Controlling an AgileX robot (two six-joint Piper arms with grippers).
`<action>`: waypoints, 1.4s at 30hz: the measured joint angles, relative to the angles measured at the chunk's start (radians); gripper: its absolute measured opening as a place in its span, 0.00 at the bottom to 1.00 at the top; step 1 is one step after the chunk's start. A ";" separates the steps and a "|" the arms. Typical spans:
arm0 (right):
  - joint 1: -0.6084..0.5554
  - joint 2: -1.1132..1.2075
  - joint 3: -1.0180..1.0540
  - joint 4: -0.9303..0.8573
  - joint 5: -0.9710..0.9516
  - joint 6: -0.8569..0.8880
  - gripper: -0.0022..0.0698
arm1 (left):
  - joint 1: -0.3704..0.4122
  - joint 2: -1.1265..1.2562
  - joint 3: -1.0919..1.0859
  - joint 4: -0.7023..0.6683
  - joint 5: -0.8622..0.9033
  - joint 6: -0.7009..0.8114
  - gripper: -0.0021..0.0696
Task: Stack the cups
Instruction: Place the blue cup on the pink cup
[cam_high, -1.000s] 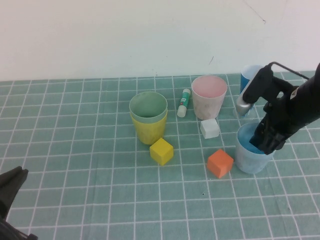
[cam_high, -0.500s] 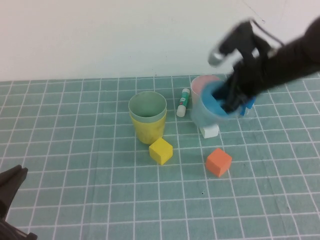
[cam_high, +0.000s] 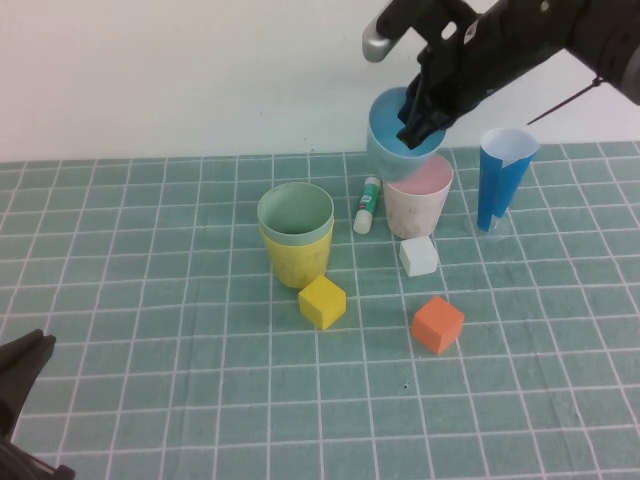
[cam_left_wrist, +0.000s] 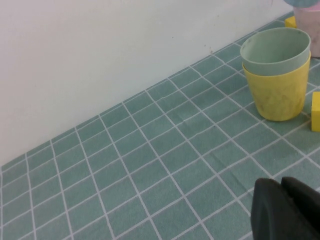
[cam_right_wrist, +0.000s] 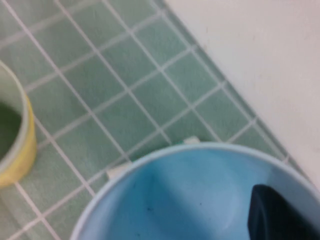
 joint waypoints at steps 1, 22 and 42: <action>0.000 0.023 -0.026 -0.025 0.028 0.020 0.09 | 0.000 0.000 0.000 0.000 0.000 0.000 0.03; 0.000 0.049 -0.064 -0.111 0.127 0.059 0.09 | 0.000 0.000 0.000 -0.002 -0.002 0.000 0.03; 0.000 0.026 -0.123 0.081 0.257 -0.069 0.55 | 0.000 0.000 0.000 -0.002 -0.010 0.000 0.03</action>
